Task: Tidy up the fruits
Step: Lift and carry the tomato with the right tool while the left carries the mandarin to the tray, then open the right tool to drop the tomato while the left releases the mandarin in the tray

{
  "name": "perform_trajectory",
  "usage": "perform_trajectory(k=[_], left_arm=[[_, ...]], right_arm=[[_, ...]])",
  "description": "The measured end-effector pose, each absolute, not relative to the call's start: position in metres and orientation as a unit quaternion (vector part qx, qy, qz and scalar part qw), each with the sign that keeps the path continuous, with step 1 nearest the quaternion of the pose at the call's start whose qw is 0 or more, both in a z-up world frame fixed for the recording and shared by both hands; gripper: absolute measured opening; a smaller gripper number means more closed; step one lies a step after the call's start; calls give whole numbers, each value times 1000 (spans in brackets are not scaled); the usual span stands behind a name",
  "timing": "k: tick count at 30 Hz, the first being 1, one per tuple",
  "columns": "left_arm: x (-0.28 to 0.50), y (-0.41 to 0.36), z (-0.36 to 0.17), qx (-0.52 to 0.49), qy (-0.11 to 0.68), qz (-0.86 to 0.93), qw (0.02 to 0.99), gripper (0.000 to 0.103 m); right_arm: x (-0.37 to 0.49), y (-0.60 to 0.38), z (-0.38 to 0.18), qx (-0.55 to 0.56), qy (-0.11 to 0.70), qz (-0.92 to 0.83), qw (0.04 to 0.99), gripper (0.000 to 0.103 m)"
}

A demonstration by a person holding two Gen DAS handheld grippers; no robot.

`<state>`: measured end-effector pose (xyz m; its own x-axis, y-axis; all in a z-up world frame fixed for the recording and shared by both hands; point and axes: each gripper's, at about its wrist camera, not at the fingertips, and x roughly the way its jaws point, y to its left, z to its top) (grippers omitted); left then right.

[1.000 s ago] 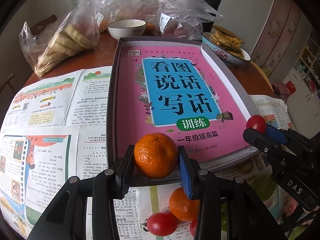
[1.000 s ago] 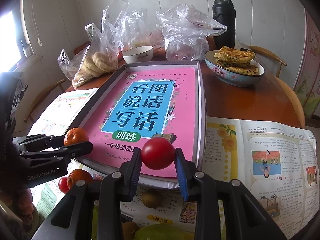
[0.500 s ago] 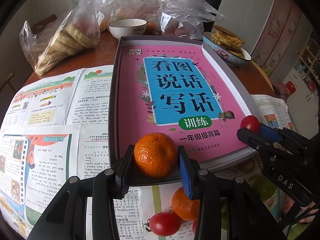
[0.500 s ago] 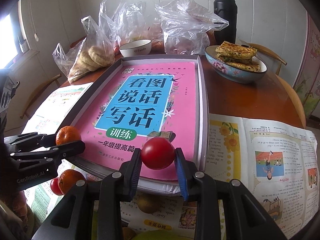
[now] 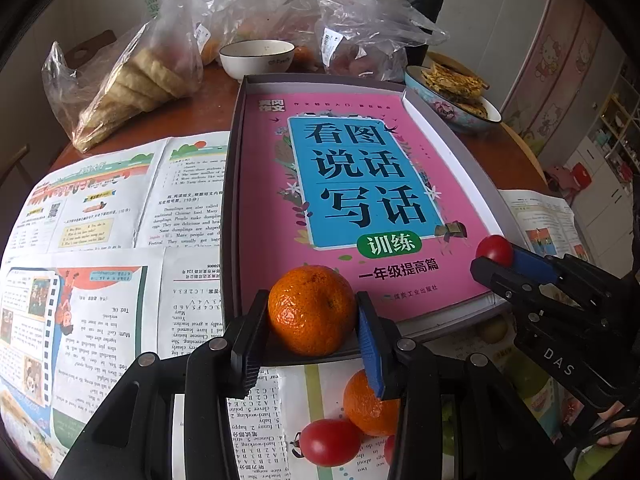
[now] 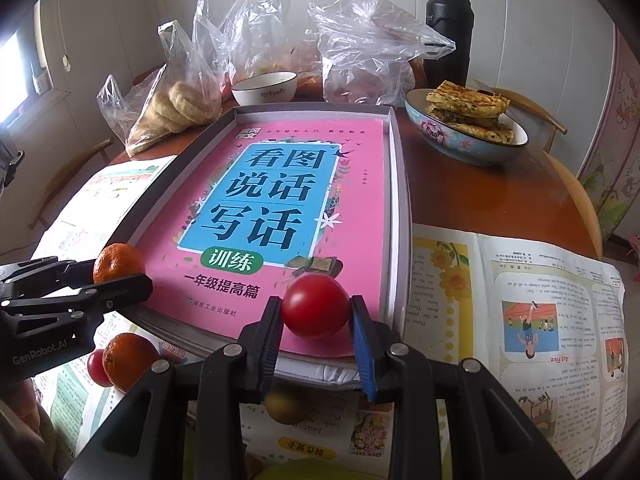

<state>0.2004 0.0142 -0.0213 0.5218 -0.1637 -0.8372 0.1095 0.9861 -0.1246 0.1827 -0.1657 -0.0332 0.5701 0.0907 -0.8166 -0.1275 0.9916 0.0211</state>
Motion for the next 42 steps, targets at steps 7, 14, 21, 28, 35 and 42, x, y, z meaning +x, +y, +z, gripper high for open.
perform_trajectory(k=[7, 14, 21, 28, 35, 42], left_arm=[[200, 14, -21, -29, 482, -78, 872, 43], [199, 16, -19, -35, 482, -79, 872, 42], [198, 17, -19, -38, 480, -79, 873, 43], [197, 17, -17, -41, 479, -83, 873, 47], [193, 16, -15, -38, 475, -79, 876, 60], [190, 17, -13, -42, 472, -82, 877, 65]], right_arm=[[183, -167, -33, -16, 460, 64, 885, 34], [181, -168, -31, -6, 458, 66, 887, 39], [176, -171, -27, 3, 451, 67, 890, 40], [173, -172, -24, 6, 446, 66, 892, 43], [169, -172, -20, 9, 441, 68, 895, 46], [166, -173, -18, 12, 436, 69, 897, 52]])
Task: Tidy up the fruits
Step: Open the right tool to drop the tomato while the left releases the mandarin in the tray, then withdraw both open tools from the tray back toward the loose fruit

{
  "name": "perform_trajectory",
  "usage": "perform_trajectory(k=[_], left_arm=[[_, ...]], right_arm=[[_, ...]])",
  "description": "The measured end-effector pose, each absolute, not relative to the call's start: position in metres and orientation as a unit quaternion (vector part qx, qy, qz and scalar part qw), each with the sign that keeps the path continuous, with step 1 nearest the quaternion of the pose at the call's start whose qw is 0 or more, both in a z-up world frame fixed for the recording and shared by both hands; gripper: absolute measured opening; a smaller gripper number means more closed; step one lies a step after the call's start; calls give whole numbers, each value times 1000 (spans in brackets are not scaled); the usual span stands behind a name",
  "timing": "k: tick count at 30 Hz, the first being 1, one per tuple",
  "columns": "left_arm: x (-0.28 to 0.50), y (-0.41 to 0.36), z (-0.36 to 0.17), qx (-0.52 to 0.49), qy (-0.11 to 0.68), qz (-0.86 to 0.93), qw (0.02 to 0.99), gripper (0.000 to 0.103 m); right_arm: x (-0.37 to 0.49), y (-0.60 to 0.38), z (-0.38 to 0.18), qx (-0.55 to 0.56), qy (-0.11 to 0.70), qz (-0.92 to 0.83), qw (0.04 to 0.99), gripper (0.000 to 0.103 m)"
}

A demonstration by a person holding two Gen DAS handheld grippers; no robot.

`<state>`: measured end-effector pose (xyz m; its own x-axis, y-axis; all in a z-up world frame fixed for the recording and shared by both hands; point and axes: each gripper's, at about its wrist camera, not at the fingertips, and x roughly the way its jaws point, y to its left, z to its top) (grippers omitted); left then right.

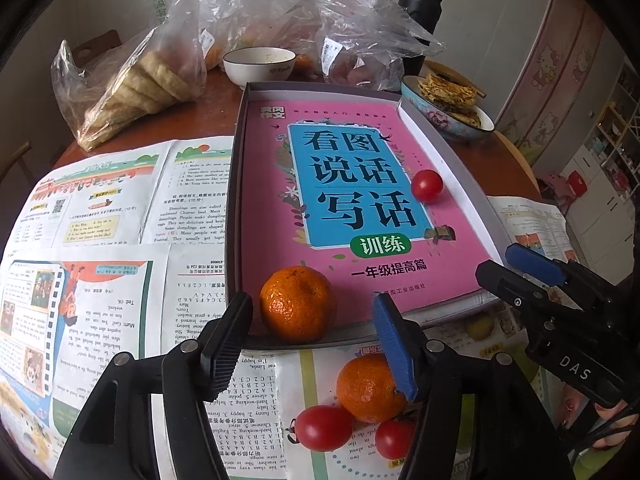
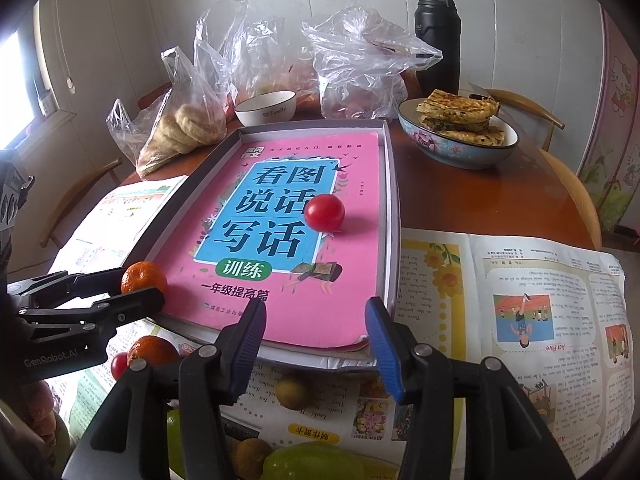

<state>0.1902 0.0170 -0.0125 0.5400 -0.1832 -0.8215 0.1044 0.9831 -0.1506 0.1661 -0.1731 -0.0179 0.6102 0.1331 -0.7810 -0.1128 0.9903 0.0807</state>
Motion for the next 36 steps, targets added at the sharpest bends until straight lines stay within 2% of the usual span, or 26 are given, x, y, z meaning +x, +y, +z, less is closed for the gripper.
perform_trajectory(k=[12, 14, 36], left_arm=[[175, 21, 4, -49, 452, -85, 887, 67], [172, 22, 8, -48, 448, -85, 889, 77], [141, 30, 36, -46, 418, -88, 903, 78]], right_arm=[[159, -178, -12, 20, 427, 68, 902, 56], [157, -178, -11, 17, 425, 67, 903, 57], [133, -178, 12, 14, 395, 77, 915, 64]])
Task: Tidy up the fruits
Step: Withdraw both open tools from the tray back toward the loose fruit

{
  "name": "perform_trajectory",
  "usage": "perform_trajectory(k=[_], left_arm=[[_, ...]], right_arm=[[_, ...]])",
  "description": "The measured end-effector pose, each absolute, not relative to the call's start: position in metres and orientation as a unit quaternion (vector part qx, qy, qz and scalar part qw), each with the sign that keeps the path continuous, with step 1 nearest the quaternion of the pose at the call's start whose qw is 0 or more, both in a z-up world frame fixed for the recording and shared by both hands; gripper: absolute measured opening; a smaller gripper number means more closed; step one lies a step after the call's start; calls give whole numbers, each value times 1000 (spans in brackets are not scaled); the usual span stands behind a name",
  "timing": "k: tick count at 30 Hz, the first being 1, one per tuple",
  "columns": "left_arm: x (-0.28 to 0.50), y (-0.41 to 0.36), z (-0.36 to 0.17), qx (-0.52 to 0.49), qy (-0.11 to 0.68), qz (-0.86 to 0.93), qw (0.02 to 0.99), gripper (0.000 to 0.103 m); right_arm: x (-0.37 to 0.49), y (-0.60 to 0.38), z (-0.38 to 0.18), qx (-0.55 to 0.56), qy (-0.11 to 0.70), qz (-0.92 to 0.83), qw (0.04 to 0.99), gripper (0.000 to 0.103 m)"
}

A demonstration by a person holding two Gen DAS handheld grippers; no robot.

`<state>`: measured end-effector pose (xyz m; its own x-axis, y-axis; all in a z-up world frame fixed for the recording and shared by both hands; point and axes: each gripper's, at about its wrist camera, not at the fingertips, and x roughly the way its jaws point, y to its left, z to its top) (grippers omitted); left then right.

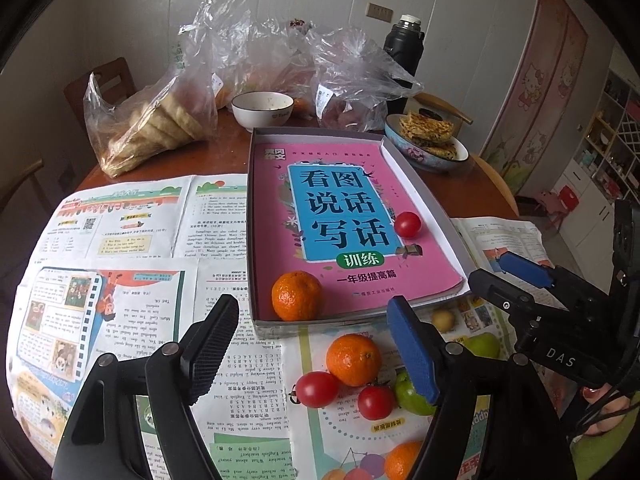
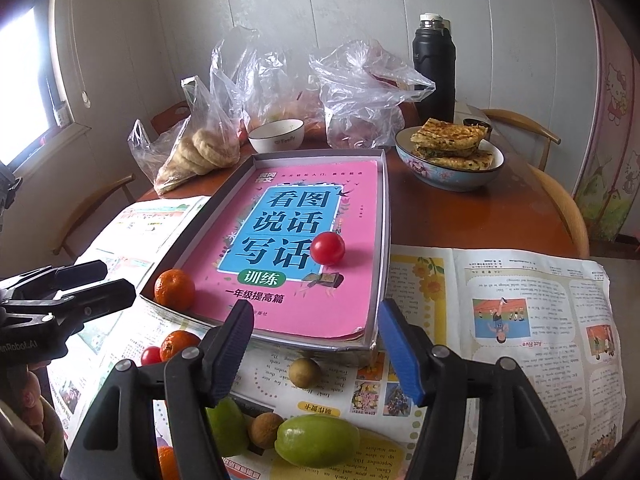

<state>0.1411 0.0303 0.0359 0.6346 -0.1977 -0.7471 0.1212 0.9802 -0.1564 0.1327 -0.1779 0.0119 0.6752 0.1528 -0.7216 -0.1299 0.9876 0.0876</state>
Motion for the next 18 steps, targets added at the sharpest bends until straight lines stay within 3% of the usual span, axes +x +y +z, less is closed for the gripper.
perform_trajectory(k=[18], left_arm=[[108, 15, 30, -18, 428, -124, 895, 78]], right_arm=[[100, -184, 10, 8, 395, 80, 915, 69]])
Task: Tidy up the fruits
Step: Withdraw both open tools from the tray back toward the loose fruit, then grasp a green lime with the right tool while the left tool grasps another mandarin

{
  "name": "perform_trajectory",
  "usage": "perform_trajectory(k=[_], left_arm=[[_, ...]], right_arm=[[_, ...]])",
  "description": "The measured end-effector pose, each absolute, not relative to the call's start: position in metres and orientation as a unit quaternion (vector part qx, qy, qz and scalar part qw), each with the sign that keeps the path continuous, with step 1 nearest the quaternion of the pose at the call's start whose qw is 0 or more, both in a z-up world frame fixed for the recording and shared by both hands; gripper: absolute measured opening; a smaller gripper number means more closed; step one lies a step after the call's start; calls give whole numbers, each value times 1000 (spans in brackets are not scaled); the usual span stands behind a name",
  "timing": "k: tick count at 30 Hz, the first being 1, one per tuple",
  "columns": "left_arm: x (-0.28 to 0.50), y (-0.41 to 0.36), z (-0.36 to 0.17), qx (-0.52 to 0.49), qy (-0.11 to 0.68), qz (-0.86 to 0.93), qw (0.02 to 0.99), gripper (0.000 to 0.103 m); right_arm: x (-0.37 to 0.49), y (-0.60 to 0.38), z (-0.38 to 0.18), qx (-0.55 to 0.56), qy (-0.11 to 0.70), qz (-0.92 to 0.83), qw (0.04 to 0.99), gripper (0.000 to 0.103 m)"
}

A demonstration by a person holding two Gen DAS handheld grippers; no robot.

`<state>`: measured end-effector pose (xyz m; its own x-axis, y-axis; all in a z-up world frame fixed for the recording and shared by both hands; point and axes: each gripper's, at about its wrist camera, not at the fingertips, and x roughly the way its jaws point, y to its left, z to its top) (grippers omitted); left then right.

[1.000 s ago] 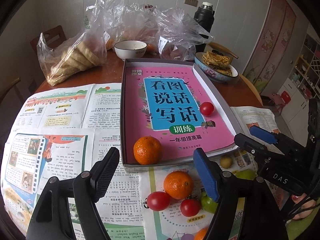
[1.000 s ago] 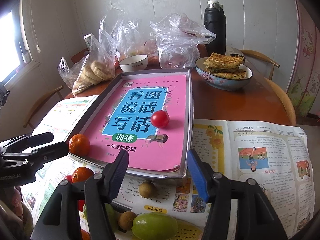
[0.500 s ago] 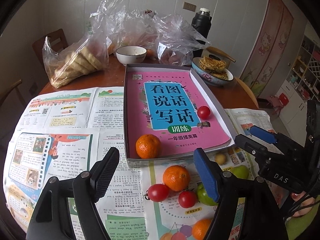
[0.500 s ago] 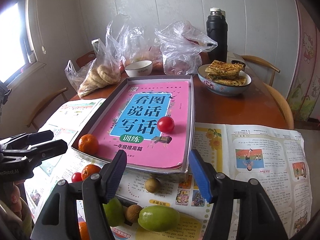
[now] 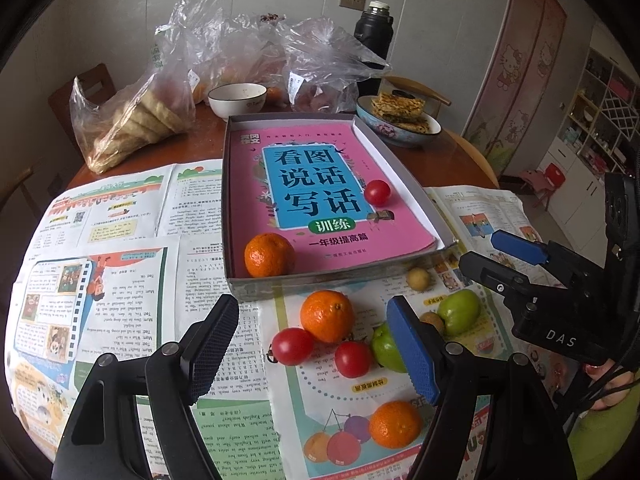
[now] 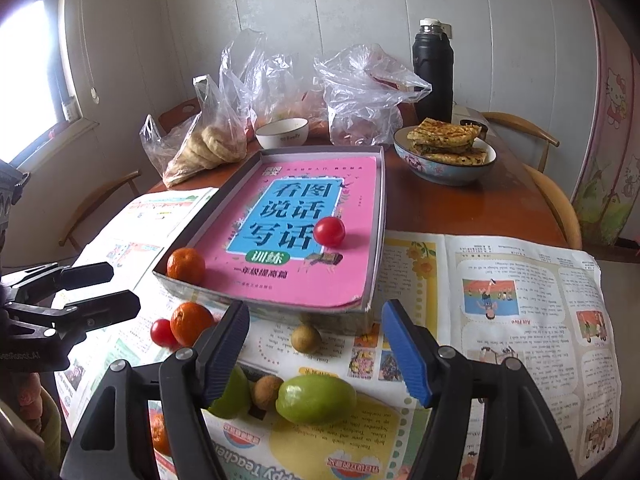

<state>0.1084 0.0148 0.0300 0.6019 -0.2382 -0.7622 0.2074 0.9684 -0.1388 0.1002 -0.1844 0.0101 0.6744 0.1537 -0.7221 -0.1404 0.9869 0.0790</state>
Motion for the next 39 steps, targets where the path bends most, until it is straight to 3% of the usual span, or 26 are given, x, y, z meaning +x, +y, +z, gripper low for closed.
perform_trajectory(k=[39], left_arm=[[54, -20, -15, 19, 486, -183, 854, 78]], right_arm=[[73, -192, -24, 18, 443, 76, 893, 69]])
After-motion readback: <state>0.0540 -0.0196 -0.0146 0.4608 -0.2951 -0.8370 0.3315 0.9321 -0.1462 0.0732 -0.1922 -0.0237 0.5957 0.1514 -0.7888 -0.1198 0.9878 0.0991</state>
